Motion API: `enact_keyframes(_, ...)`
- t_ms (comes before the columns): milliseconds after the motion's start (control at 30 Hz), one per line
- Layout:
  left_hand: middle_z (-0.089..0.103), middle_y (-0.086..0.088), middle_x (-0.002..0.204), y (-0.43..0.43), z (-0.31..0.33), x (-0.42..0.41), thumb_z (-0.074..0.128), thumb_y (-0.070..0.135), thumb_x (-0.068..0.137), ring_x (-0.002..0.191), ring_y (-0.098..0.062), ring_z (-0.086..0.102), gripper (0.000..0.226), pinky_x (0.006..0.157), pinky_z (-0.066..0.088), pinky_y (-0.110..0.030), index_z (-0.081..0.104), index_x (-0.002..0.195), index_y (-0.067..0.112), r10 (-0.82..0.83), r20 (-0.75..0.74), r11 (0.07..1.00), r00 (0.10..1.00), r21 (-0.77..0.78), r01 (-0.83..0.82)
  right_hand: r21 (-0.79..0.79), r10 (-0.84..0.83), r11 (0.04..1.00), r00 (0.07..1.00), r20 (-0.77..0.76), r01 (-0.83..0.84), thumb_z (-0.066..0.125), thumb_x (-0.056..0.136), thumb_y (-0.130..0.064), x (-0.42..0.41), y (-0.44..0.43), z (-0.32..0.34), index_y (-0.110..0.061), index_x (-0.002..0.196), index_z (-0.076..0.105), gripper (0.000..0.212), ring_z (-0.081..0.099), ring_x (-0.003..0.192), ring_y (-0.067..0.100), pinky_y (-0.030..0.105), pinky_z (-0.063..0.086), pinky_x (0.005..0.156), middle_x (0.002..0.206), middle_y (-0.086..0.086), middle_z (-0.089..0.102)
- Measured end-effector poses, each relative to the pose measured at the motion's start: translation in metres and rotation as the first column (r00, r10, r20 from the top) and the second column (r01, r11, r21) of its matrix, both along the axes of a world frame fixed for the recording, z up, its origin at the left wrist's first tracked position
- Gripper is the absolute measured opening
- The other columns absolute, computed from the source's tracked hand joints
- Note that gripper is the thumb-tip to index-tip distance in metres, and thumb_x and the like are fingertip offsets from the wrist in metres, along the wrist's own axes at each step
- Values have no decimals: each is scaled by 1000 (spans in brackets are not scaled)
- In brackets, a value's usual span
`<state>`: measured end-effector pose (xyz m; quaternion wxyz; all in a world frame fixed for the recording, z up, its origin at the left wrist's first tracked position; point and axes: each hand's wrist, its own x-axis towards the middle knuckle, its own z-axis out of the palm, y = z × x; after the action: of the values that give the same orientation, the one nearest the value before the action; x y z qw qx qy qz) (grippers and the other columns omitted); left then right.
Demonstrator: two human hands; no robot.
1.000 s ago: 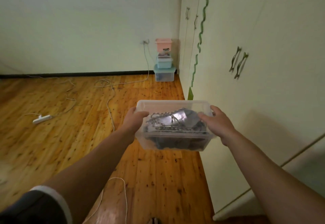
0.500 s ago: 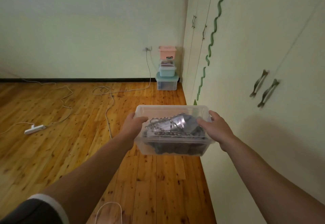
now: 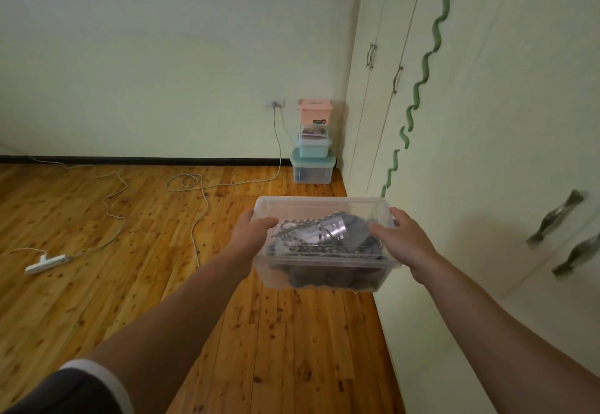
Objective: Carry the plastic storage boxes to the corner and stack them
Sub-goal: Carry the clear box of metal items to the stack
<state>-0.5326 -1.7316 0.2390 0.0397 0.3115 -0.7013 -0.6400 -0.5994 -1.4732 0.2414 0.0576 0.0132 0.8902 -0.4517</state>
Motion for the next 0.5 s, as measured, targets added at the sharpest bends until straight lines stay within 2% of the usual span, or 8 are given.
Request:
enact_keyframes(167,54,-9,130,-15,-6,-48,61,28,89,98,-28,60,64,67,53,-41,33,146,24,20,-11,1000,1000,19,-20,14,16,1000,1000,-15,-16,60,90,-48,-57,-17,-6,-30,141,39,59,52,102,19,38,51,77,131,2,52)
enact_keyframes(233,53,-8,131,-20,-7,-72,61,28,89,99,-28,60,65,68,54,-43,32,147,25,35,-8,999,999,14,-35,8,27,1000,999,-17,-27,59,89,-50,-83,-23,-10,-30,142,38,60,52,108,21,40,50,81,136,3,50)
enact_keyframes(300,51,-9,134,-25,-9,-98,60,29,89,104,-31,59,65,79,55,-50,31,147,26,47,-9,999,999,7,-47,5,40,999,999,-20,-40,58,89,-53,-110,-28,-15,-31,143,37,63,53,112,24,41,51,81,138,3,49)
enact_keyframes(367,50,-9,134,-29,-11,-131,60,30,89,105,-31,59,64,83,54,-52,31,147,27,62,-17,998,998,-1,-62,-13,48,999,998,-40,-49,58,88,-53,-145,-33,-21,-31,142,38,61,55,108,22,38,53,76,134,2,52)
enact_keyframes(433,50,-9,134,-32,-11,-161,61,30,89,104,-30,59,64,82,54,-50,32,147,27,80,-13,997,997,-17,-80,-21,52,998,998,-46,-53,59,87,-51,-178,-37,-23,-32,139,41,58,53,99,17,32,49,67,130,1,55)
enact_keyframes(500,50,-9,134,-34,-11,-187,61,30,89,102,-28,59,65,72,55,-45,32,147,26,87,-13,996,996,-22,-87,-37,52,998,998,-42,-53,60,87,-51,-208,-41,-25,-33,138,42,57,51,97,15,31,46,67,129,1,55)
